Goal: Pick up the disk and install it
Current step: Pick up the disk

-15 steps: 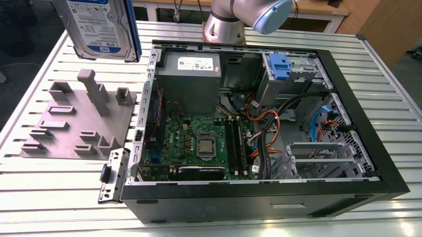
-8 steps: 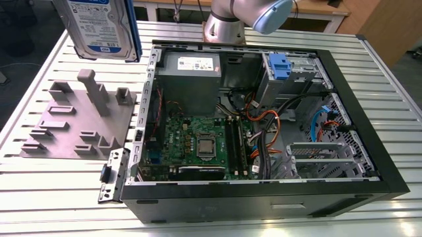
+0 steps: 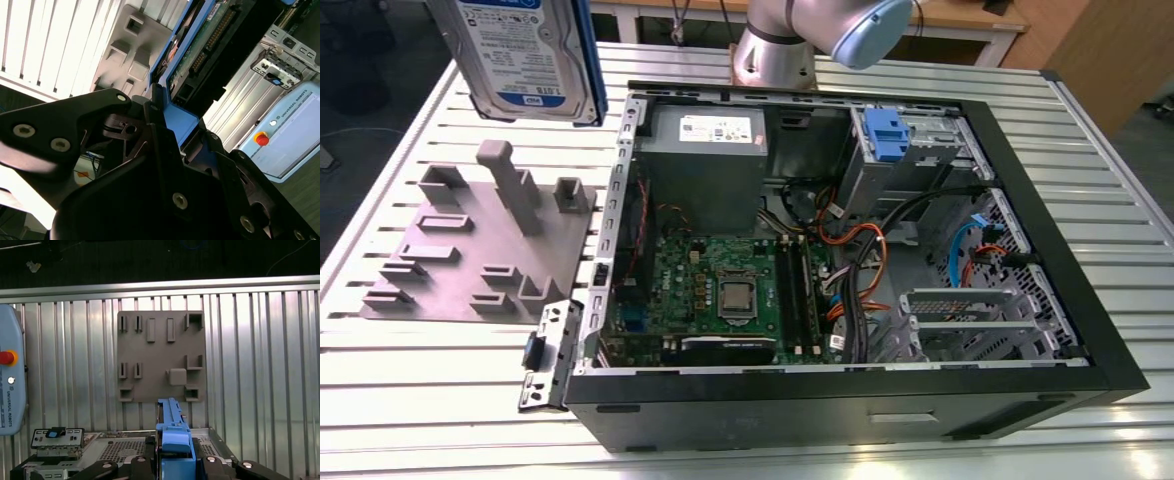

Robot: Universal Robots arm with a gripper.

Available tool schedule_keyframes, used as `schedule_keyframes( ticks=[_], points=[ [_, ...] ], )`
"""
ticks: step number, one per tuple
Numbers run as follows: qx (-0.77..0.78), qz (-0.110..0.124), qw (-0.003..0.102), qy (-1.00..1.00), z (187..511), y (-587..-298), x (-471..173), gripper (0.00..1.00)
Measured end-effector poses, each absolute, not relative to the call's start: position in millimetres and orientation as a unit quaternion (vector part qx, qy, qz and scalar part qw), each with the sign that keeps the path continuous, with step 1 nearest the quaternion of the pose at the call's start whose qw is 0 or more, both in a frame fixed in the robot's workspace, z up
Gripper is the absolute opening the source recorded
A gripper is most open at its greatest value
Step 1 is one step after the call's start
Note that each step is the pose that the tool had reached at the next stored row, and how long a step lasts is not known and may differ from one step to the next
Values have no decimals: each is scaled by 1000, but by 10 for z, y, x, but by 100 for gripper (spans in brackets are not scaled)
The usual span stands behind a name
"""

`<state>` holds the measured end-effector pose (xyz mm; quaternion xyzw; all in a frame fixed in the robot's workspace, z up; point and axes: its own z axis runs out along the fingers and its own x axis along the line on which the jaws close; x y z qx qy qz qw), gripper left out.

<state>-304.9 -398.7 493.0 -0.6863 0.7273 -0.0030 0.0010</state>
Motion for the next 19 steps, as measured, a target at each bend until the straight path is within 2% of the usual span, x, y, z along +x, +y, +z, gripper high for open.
schedule_keyframes(
  ticks=[19],
  points=[
    [-686,-3,1,727,4928,-4067,-2875,36]
  ],
)
